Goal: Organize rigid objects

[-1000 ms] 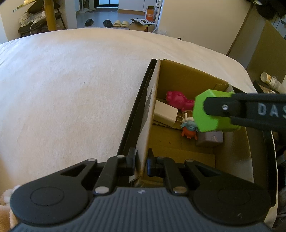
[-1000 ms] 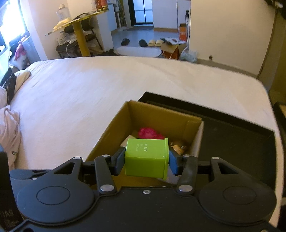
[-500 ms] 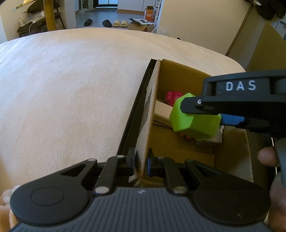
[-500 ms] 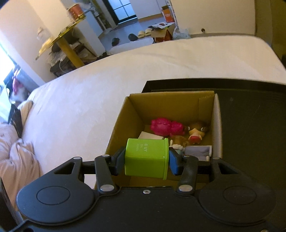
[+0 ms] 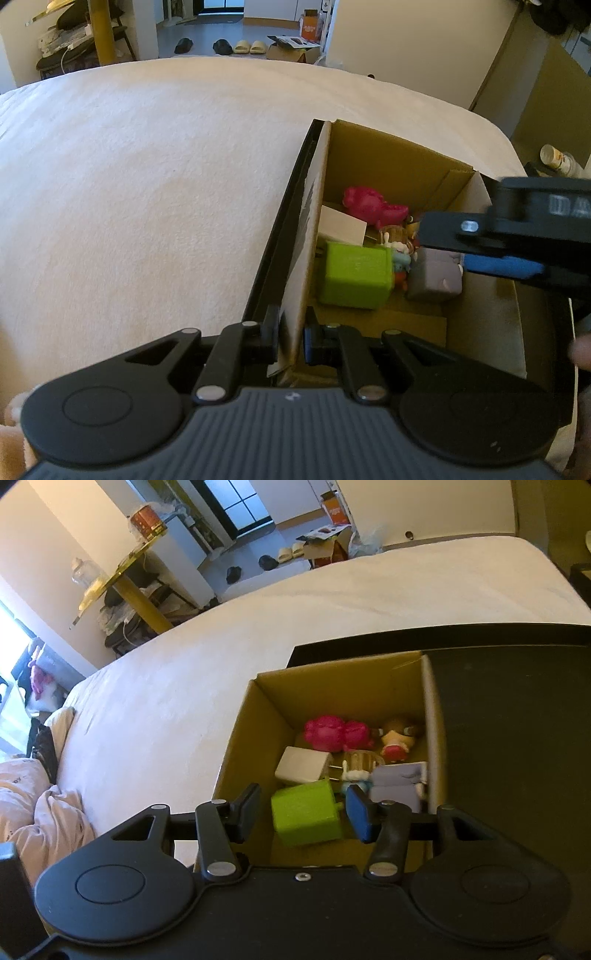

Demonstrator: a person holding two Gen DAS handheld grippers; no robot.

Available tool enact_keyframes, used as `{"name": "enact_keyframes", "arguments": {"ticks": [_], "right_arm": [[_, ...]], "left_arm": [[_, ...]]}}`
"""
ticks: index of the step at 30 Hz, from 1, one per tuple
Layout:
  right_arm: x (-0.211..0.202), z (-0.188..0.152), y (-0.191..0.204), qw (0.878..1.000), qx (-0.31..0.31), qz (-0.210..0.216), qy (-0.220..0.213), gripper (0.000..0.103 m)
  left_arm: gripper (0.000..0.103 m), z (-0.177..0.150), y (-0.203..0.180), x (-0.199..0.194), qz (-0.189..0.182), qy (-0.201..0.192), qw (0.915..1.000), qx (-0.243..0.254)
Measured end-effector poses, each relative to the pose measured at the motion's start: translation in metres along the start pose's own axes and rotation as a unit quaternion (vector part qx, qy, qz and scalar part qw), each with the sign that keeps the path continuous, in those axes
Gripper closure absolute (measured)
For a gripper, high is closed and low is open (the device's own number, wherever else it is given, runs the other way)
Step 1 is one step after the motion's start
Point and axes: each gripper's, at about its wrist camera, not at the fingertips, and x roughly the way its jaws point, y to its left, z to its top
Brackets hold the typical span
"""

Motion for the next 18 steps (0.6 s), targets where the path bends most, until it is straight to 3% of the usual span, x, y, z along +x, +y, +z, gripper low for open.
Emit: {"name": "enact_keyframes", "arguments": {"ticks": [8, 18], "right_arm": [[-0.030, -0.003, -0.016, 1.000, 0.019, -0.008, -0.016, 0.052], [-0.055, -0.012, -0.032, 0.999, 0.021, -0.029, -0.034, 0.050]], "left_arm": [[0.092, 0.007, -0.006, -0.003, -0.002, 0.018, 0.9998, 0.004], [0.092, 0.008, -0.006, -0.038, 0.003, -0.011, 0.9998, 0.016]]}}
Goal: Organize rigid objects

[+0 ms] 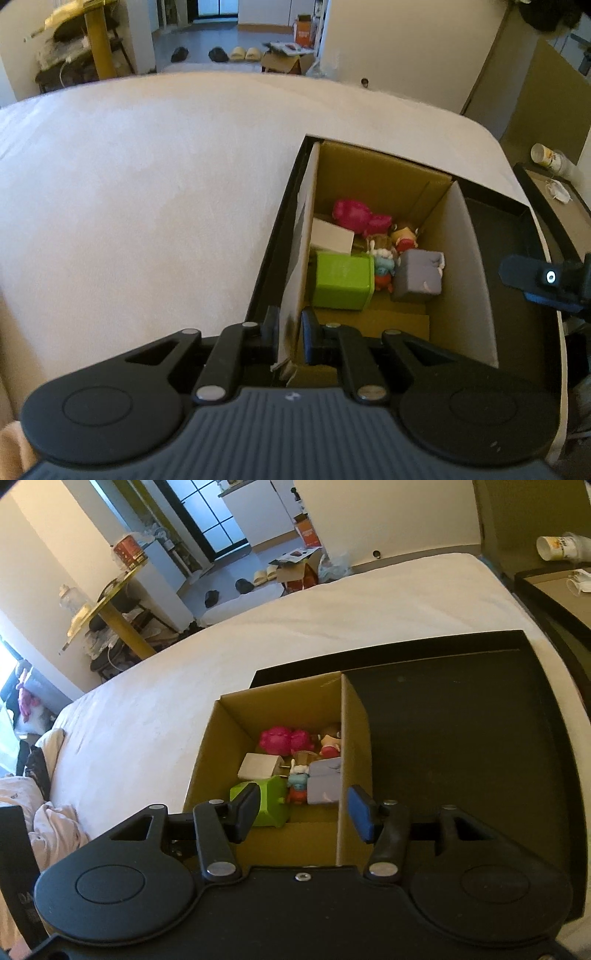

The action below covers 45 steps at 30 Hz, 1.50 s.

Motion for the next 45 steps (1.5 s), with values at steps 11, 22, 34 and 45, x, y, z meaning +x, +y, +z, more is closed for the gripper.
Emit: {"name": "enact_keyframes", "arguments": {"ticks": [11, 22, 34, 45], "right_arm": [[-0.043, -0.016, -0.022, 0.999, 0.001, -0.014, -0.029, 0.039], [-0.078, -0.033, -0.042, 0.998, 0.006, -0.027, -0.057, 0.014], [-0.112, -0.048, -0.043, 0.996, -0.005, -0.046, -0.074, 0.000], [-0.151, -0.056, -0.031, 0.993, -0.014, -0.066, -0.097, 0.000]], "left_arm": [[0.088, 0.001, -0.021, -0.037, 0.003, -0.013, 0.9995, 0.028], [0.065, -0.013, -0.045, -0.075, -0.015, -0.029, 0.9988, 0.036], [0.025, -0.024, -0.056, -0.115, -0.010, -0.054, 0.9974, 0.046], [0.010, -0.039, -0.058, -0.155, -0.026, -0.098, 0.9927, 0.066]]}}
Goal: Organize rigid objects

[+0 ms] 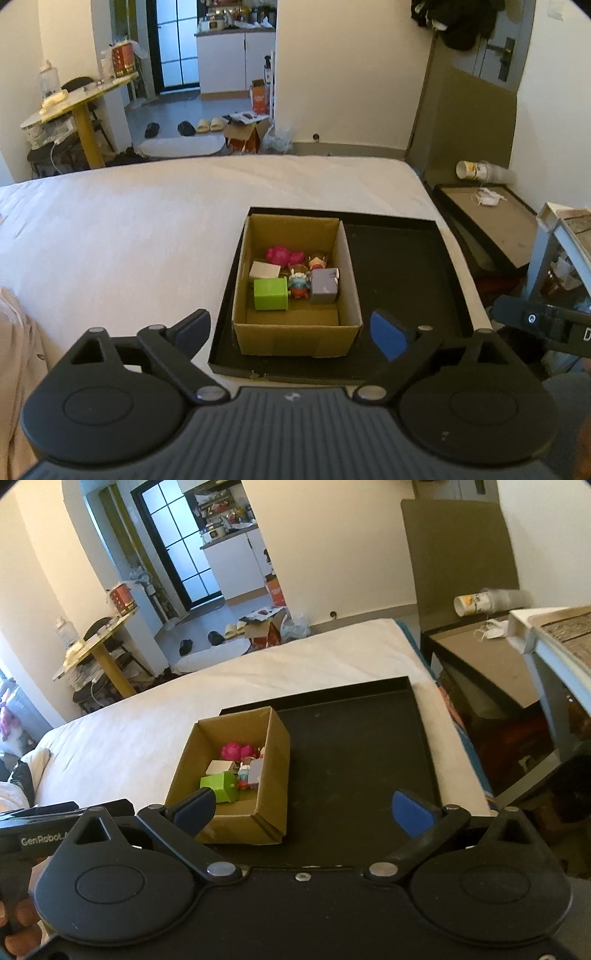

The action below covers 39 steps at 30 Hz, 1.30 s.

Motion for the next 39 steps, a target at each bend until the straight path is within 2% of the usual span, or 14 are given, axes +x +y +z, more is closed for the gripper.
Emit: {"name": "enact_keyframes", "arguments": {"ticks": [16, 39], "right_arm": [[-0.043, -0.009, 0.019, 1.000, -0.013, -0.010, -0.010, 0.000], [-0.067, -0.030, 0.019, 0.999, -0.013, -0.027, -0.019, 0.000]], "left_arm": [[0.009, -0.013, 0.011, -0.045, -0.014, -0.031, 0.9993, 0.015], [0.009, -0.031, 0.012, -0.071, -0.023, -0.043, 0.9985, 0.026]]}}
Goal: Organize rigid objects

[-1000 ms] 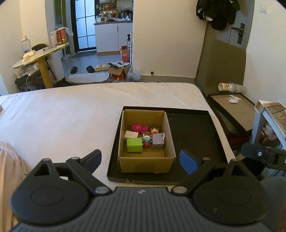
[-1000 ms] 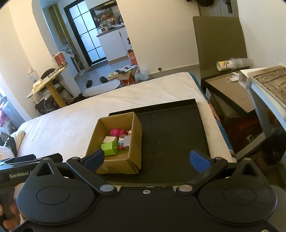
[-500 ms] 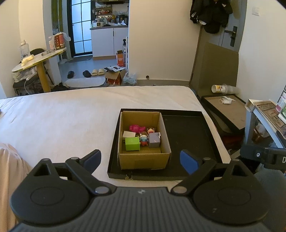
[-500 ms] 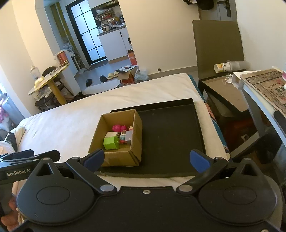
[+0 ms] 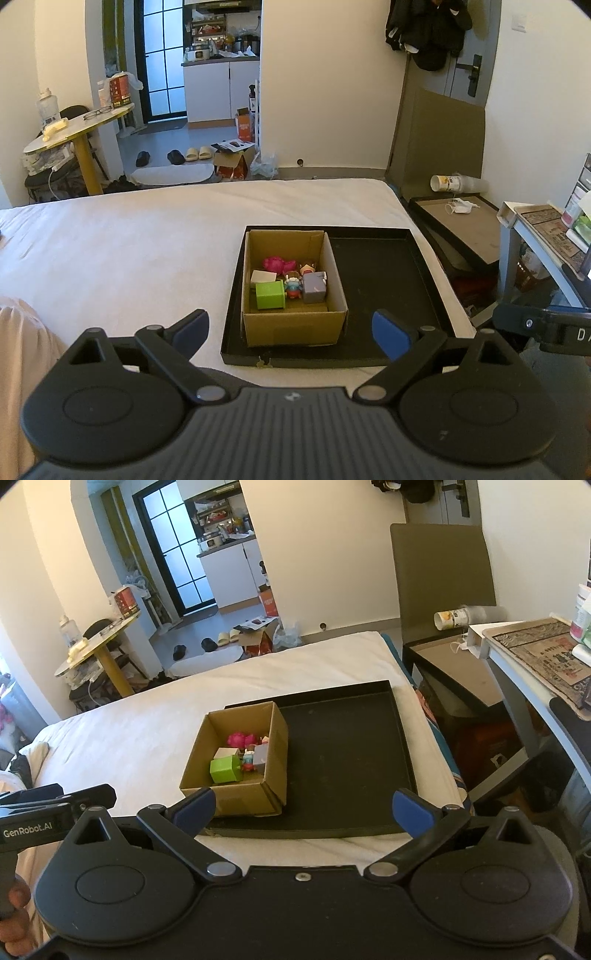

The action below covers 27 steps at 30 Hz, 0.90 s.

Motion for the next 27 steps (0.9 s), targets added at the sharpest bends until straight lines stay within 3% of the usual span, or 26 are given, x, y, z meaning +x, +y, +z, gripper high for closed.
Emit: {"name": "enact_keyframes", "arguments": {"ticks": [27], "right_arm": [[-0.012, -0.010, 0.012, 0.999, -0.025, -0.017, -0.013, 0.000]], "left_arm": [[0.008, -0.006, 0.004, -0.014, -0.012, -0.001, 0.9999, -0.008]]}}
